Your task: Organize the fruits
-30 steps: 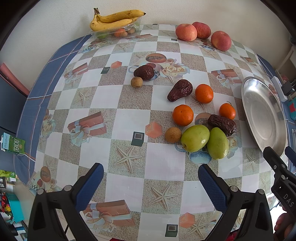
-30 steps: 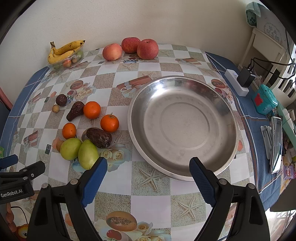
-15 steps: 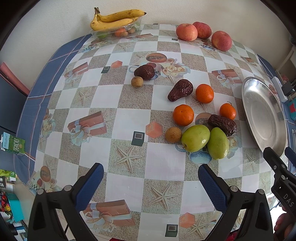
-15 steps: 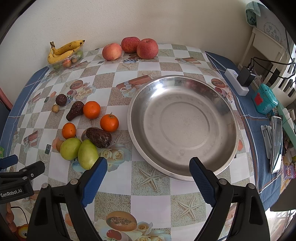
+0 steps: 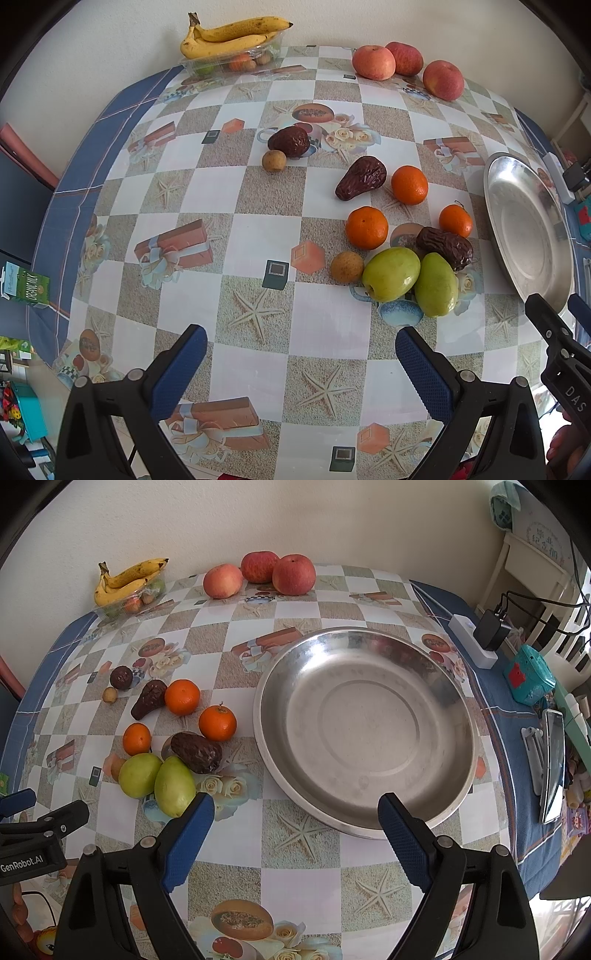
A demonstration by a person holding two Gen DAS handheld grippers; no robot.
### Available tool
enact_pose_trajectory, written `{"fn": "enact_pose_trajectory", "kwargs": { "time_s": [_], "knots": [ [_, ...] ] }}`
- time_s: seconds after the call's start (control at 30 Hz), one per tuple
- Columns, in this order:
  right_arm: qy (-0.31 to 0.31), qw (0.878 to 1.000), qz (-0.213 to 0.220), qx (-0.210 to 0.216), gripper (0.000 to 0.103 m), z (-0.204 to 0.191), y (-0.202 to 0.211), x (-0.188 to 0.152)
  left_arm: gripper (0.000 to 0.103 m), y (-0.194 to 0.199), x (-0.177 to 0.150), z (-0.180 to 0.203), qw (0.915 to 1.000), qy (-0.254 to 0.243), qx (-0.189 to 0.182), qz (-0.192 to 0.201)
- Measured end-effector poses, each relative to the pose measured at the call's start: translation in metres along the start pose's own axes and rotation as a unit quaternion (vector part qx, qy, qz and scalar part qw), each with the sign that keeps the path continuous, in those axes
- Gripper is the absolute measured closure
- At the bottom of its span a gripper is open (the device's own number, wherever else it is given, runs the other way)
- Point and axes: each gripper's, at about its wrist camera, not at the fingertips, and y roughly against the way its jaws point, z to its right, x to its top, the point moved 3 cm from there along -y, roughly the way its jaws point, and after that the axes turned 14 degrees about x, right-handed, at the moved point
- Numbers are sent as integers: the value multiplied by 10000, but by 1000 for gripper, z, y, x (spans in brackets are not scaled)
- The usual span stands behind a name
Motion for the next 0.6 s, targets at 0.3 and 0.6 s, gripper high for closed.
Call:
{"fn": "enact_pose_trajectory", "kwargs": {
  "time_s": [0.3,0.6],
  "knots": [
    [-5,10000,-17,3,12,2,-1,-2,0,0,0,0,10000,-6,9,-18],
    [59,9986,-55,526,12,-14,-11,3,0,-12,19,-19,9854,1071,-1257,415]
  ]
}}
